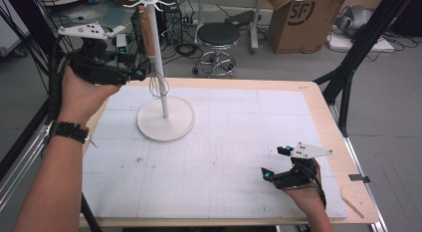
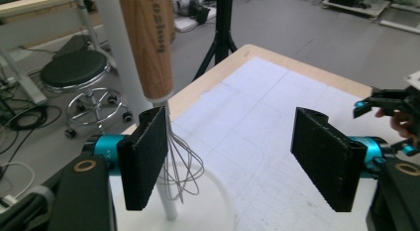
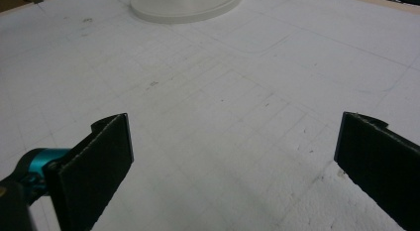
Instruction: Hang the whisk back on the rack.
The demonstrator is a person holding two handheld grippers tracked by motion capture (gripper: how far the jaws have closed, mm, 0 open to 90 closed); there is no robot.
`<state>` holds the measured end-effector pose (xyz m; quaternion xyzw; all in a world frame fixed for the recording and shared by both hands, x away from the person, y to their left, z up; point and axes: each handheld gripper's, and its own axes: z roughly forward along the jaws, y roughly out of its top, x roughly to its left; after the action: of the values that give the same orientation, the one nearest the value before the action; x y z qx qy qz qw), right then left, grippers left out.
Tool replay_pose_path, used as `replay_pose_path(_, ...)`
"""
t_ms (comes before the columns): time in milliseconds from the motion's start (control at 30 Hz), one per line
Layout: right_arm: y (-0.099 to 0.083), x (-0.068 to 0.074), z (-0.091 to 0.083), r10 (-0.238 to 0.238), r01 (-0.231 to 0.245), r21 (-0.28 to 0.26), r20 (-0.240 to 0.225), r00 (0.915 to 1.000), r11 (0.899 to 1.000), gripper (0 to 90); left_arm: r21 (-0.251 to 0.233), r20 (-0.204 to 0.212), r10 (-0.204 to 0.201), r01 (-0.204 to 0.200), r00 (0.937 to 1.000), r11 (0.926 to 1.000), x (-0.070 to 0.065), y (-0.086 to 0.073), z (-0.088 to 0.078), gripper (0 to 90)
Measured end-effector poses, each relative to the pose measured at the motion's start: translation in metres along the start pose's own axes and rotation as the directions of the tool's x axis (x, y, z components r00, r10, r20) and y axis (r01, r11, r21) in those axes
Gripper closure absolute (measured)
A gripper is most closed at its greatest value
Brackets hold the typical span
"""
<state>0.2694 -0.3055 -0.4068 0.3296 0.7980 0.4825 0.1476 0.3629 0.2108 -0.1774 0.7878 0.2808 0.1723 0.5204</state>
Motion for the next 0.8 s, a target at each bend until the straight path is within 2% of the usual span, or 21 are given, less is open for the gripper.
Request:
replay_pose_path(167,0.0,0.0,0.001,-0.003,0.003,0.002,0.001,1.0,1.0,0.5,-0.003,0.022,0.007,-0.007,0.9997,1.0,-0.011,-0.008,-0.001,24.5)
replay_pose_path(333,0.0,0.0,0.0,-0.005,0.005,0.001,0.002,1.0,1.0,0.6,-0.034,0.083,0.014,-0.011,0.9964,0.9994,-0.023,-0.021,0.001,20.3)
replay_pose_path(533,0.0,0.001,0.0,-0.007,0.007,0.001,0.004,1.0,1.0,0.6,-0.03,0.106,0.021,-0.018,0.9942,0.9994,-0.031,-0.039,0.004,16.8)
replay_pose_path(800,0.0,0.0,0.0,-0.005,0.005,0.002,0.005,1.0,1.0,0.5,-0.043,0.174,0.027,-0.019,0.9844,0.9989,-0.039,-0.059,0.004,13.9)
